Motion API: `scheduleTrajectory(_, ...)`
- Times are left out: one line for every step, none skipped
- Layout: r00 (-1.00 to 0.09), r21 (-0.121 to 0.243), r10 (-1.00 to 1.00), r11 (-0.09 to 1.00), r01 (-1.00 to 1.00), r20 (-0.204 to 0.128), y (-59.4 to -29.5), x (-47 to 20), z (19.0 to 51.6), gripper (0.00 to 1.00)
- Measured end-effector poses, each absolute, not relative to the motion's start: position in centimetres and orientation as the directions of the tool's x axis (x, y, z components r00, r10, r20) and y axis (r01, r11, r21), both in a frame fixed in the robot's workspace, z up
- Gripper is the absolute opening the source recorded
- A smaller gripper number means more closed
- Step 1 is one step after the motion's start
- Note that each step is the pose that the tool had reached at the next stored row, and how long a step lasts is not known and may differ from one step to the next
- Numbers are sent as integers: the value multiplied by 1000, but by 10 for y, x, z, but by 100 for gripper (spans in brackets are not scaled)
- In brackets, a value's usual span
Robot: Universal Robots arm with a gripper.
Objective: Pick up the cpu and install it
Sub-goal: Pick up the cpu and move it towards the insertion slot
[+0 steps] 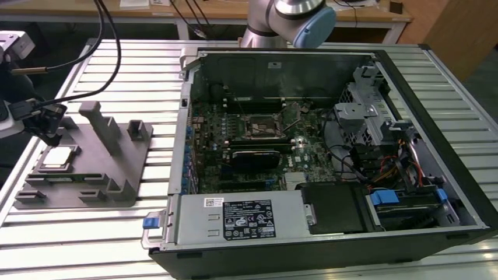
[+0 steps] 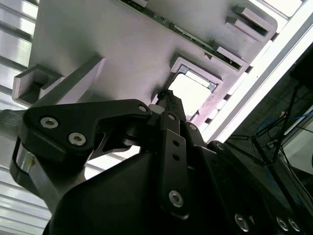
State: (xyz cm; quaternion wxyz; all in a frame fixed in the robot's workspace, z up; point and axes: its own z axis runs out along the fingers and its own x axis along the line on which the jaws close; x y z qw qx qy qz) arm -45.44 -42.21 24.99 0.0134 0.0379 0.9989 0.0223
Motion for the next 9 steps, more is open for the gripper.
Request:
scheduleTrajectory(-997,46,76,996,75,-25,-422,-455,249,11)
scheduleTrajectory(-997,46,76,996,75,-25,-422,-457,248,11)
scheduleTrajectory(-997,46,76,996,75,-25,-422,-458,247,11)
scheduleTrajectory(-997,46,76,996,75,-25,-422,-459,247,11)
scheduleTrajectory(-997,46,76,996,75,-25,-422,-460,246,11)
scheduleTrajectory(-997,46,76,996,75,-25,-422,-462,244,11)
scheduleTrajectory(-997,46,76,996,75,-25,-422,-462,243,11)
scheduleTrajectory(-997,46,76,996,75,-25,-422,-463,241,11)
scheduleTrajectory(-997,46,76,996,75,-25,-422,-465,240,11)
